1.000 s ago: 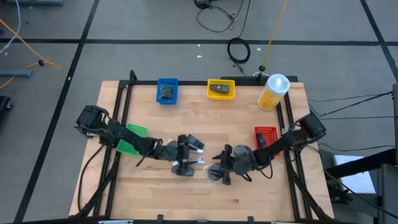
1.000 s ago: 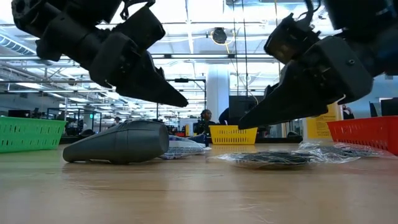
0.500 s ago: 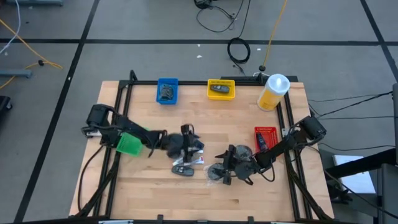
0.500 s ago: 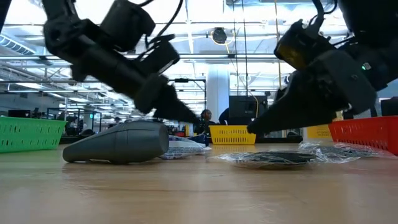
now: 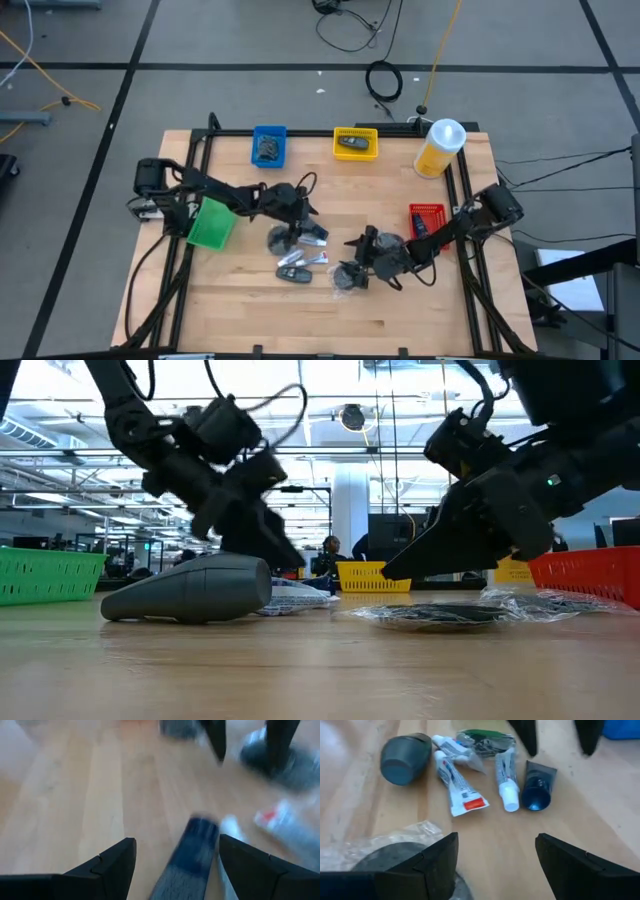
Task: Pick & Place Travel size toiletries
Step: Put the blue shave cream into the red bin
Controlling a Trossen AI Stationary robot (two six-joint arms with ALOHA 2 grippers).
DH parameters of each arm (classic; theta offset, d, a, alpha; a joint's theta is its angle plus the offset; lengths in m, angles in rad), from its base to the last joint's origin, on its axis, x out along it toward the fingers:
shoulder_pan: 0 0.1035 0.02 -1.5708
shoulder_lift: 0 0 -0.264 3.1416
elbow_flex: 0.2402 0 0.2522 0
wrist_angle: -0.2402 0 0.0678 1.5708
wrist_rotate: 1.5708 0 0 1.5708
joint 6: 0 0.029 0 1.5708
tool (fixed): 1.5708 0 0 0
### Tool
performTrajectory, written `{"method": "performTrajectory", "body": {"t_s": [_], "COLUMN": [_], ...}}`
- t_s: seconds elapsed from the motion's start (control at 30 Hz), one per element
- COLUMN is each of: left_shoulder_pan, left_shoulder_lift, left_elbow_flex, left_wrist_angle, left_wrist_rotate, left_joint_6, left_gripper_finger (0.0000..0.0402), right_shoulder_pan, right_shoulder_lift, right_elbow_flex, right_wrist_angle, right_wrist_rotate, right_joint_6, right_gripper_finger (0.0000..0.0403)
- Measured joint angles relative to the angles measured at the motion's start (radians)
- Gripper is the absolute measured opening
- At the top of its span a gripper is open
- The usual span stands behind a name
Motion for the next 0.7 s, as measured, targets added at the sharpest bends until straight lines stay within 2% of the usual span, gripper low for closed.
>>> {"method": "performTrajectory", "body": {"t_s": [0.2,0.57,0.7], "left_shoulder_pan": [0.001,-0.016,0.003], "left_shoulder_lift": [0.062,0.106,0.114], "left_elbow_flex": [0.0,0.0,-0.001], "left_wrist_angle": [0.022,0.056,0.056], "left_wrist_rotate": [0.086,0.056,0.075], "left_joint_6": [-0.002,-0.002,-0.002], "left_gripper_finger": [0.0278,0.0278,0.027], "right_shoulder_pan": [-0.032,-0.021,-0.022], "right_shoulder_lift": [0.0,-0.001,-0.001], "right_elbow_flex": [0.0,0.0,0.0], "right_wrist_angle": [0.007,0.026,0.052], "right_wrist_rotate": [-0.053,-0.057,-0.056], "right_joint_6": [-0.042,-0.076,-0.074], "right_gripper_finger": [0.0256,0.0256,0.0256]}}
